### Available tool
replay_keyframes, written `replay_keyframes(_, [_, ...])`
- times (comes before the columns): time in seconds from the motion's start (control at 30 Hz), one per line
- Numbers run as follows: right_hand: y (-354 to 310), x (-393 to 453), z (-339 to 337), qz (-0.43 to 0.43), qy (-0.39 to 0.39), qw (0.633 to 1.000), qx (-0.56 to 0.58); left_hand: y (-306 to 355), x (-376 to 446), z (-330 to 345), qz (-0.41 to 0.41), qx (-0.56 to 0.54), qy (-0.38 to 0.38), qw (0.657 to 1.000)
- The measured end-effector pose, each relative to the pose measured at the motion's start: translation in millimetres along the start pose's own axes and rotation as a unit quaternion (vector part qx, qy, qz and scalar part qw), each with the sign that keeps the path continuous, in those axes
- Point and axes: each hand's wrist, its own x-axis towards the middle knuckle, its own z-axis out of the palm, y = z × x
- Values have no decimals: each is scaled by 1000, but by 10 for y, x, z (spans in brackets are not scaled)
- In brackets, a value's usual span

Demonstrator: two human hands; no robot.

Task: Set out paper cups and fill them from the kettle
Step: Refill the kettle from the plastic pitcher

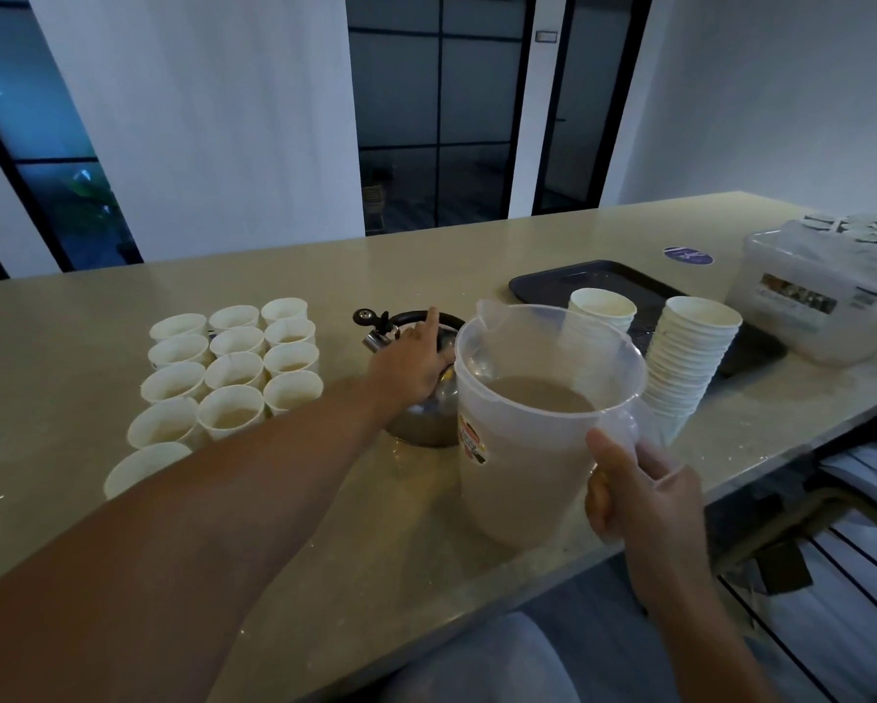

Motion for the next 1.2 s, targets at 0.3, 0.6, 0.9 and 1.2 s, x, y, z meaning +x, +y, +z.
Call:
replay_keyframes(0.3, [-171,47,1,106,0,990,88,98,-669,354,35,-174,115,977])
replay_keyframes(0.6, [-352,3,303,98,112,977,154,63,-1275,108,50,-363,124,922])
replay_keyframes(0.9, [-1244,524,433,116,52,966,227,203,-1314,-838,95,-448,217,862])
replay_keyframes(1.2, [-2163,1349,406,29,63,974,215,803,-773,-1335,165,-407,233,868])
